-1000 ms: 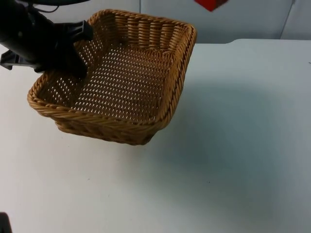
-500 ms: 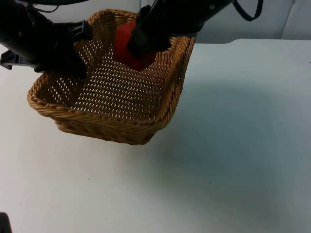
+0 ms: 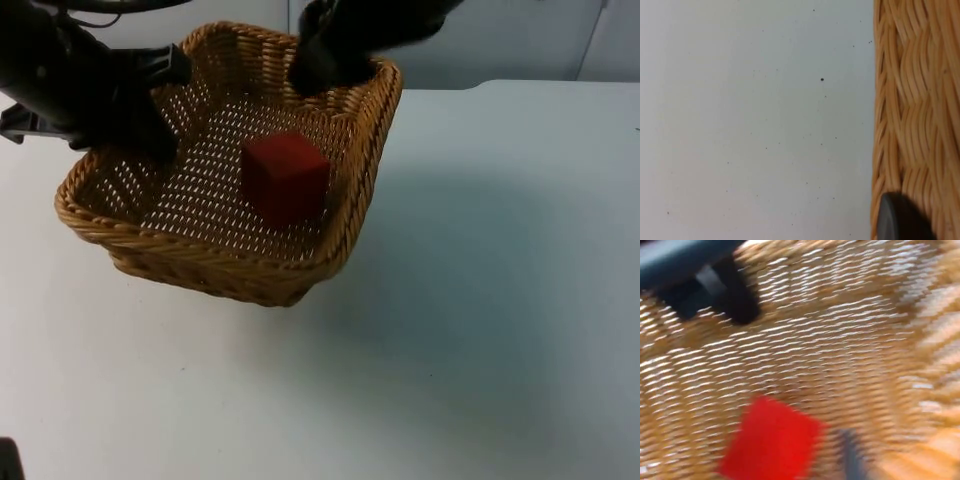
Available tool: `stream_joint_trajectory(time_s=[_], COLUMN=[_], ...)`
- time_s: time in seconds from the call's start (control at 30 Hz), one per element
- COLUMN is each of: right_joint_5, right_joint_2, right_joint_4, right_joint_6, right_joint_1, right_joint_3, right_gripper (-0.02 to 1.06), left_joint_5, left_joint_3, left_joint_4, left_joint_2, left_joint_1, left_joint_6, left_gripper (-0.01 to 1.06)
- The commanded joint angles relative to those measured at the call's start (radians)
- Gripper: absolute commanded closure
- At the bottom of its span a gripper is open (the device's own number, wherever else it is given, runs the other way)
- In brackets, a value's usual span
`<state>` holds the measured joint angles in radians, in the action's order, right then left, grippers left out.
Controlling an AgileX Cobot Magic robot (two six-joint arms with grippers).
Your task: Pick up the basket with the left hand and place the cube into the basket with the right hand.
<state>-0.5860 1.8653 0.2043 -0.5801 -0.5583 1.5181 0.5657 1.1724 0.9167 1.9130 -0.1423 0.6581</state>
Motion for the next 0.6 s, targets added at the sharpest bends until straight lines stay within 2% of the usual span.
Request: stream_joint_trajectory(time_s=[0.0,0.03,0.13,0.3,0.33,0.47,0.57], right_joint_5=[-0.026,-0.029,-0.014,-0.032,-0.032,-0.06,-0.065], right_joint_2=[-0.051,-0.081,-0.186,-0.29,-0.29,-0.366,-0.386], right_joint_4=[-0.061,-0.079,-0.096,-0.095,-0.095,-0.102,-0.098], right_joint_6=[0.056,0.105,0.165,0.185,0.185,0.185,0.185], right_joint_1=[0.026,0.047,0.126,0.191,0.191,0.201,0.201], right_joint_3=[0.02,0.025,0.025,0.025,0.025,0.025,0.025], right_gripper=[0.88,1.04,1.05,1.05,1.05,1.05,1.05], left_joint_5=[0.005,0.005,0.005,0.005,0.005,-0.101,-0.082], left_joint_3=[-0.001,-0.001,-0.001,-0.001,-0.001,-0.001,-0.001], left_joint_4=[0.03,0.03,0.03,0.03,0.03,0.051,0.092], left_joint_2=[-0.017,-0.017,-0.017,-0.017,-0.017,-0.017,-0.017], left_joint_1=[-0.002,-0.002,-0.002,-0.002,-0.002,-0.002,-0.002], left_joint_6=[-0.007,-0.007,-0.007,-0.007,-0.007,-0.009,-0.013], left_gripper=[1.05,1.05,1.05,1.05,1.05,1.05,1.05])
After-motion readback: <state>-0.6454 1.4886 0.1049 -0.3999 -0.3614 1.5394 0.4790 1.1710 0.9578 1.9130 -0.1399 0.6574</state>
